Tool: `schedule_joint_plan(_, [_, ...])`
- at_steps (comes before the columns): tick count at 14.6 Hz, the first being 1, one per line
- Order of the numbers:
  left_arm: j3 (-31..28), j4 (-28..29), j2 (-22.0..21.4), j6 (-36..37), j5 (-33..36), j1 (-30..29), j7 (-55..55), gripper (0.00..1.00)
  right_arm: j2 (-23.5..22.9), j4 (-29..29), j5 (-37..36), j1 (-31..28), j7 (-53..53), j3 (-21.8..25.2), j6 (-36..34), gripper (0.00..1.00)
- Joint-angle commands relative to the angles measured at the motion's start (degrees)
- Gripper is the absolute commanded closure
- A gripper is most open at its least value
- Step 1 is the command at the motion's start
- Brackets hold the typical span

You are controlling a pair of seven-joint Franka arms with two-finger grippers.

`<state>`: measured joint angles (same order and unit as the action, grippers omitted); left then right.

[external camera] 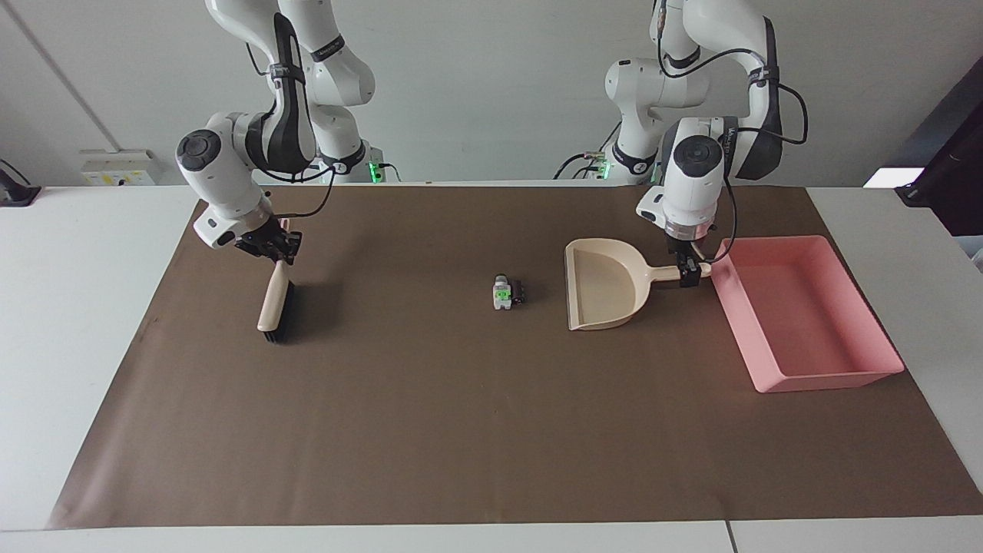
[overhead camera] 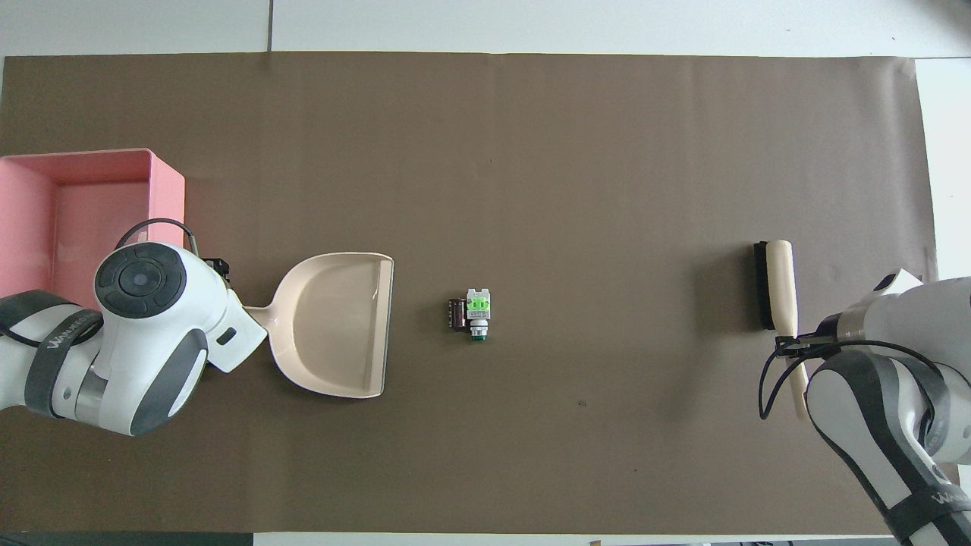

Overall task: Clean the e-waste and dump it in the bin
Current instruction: 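Grasp the brush handle with the right gripper while the left gripper grasps the dustpan, then move the brush toward the component while the left gripper slides the dustpan closer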

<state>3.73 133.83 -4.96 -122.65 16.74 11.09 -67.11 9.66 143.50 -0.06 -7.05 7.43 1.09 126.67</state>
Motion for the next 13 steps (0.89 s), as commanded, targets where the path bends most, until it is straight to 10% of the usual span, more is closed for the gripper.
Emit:
schedule_joint_plan(1, [-0.39, 2.31, -1.28, -3.12, 2.06, 1.47, 3.55, 0.1, 0.54, -2.69, 1.37, 0.54, 1.1, -0.38, -3.61, 1.0])
schedule_joint_plan(6, [-0.39, 2.4, 0.39, -3.65, 2.25, 1.48, 3.74, 0.15, 1.33, -9.72, 1.29, 7.64, -9.15, -0.91, -12.48, 1.0])
schedule_joint_plan(13, [-0.39, 2.13, 0.39, -3.04, 2.33, 1.48, 3.74, 0.71, 1.33, -9.91, 1.29, 27.85, -36.84, -1.0, -10.75, 1.0])
